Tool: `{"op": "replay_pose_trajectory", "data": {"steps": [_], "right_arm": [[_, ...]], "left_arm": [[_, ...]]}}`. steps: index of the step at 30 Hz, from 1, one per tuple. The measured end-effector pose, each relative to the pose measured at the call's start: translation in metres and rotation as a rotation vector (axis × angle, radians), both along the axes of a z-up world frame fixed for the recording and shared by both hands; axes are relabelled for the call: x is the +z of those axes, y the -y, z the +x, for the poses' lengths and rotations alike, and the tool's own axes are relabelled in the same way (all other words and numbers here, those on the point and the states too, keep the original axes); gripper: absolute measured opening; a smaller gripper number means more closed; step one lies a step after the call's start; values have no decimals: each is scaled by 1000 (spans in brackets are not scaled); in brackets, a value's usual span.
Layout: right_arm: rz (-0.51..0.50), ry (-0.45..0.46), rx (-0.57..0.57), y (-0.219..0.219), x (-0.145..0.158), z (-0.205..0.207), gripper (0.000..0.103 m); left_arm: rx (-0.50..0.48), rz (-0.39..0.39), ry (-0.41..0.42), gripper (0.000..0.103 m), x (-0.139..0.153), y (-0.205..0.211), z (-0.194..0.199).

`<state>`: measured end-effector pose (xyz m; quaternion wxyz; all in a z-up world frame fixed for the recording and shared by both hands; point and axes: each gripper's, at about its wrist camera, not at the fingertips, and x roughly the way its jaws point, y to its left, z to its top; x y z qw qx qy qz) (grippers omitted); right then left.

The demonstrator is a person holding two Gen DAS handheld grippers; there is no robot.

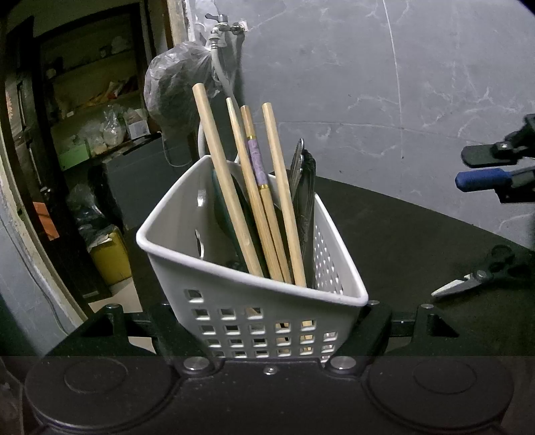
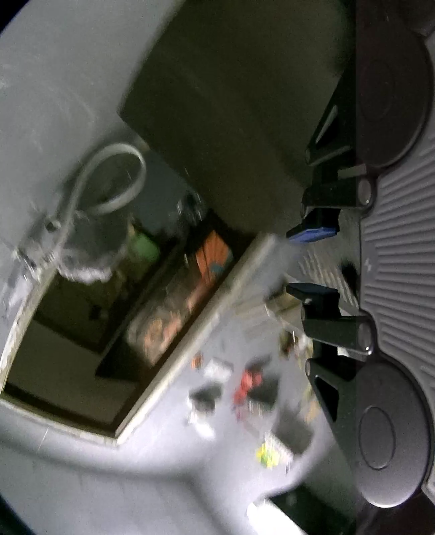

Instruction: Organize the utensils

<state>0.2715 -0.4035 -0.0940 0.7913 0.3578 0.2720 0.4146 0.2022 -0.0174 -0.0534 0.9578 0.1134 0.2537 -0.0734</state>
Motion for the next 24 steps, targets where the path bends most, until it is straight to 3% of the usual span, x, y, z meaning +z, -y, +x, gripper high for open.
{"op": "replay_pose_trajectory", "data": {"steps": [1, 2, 3, 9, 13, 17, 24], "right_arm": [[-46, -4, -35, 4, 3, 0, 44], [-106, 4, -75, 8, 7, -3, 61], [-171, -1, -111, 11, 10, -7, 71], [-465, -59, -212, 14, 5, -45, 90], [-591, -129, -283, 5, -4, -68, 90], [-635, -201, -314, 0, -18, -80, 90], [-630, -249, -289, 3, -41, -69, 93]], "left_arm": [[6, -5, -2, 78, 0, 0, 0], [12, -13, -4, 78, 0, 0, 0], [21, -21, -7, 78, 0, 1, 0], [47, -50, -19, 78, 0, 4, 2], [61, -58, -31, 78, 1, 3, 4], [74, -65, -37, 78, 1, 2, 2], [76, -64, -41, 78, 2, 1, 2]]}}
